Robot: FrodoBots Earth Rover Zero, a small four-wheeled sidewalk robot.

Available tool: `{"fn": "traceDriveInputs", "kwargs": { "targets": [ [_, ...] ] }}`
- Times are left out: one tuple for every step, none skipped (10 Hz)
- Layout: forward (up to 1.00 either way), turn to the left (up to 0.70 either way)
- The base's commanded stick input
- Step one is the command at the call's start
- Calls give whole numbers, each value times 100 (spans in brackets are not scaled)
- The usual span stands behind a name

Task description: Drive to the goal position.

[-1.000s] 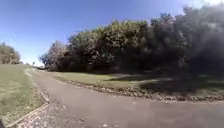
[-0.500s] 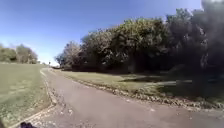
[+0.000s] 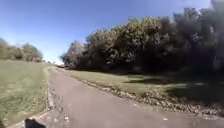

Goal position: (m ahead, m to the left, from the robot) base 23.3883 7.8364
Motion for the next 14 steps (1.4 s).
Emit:
{"fn": "traceDriveInputs", "kwargs": {
  "targets": [
    [50, 0],
    [50, 0],
    [50, 0],
    [50, 0],
    [50, 0],
    [50, 0],
    [50, 27],
    [50, 22],
    [50, 4],
    [50, 0],
    [50, 4],
    [50, 22],
    [50, 27],
    [50, 27]
  ]
}}
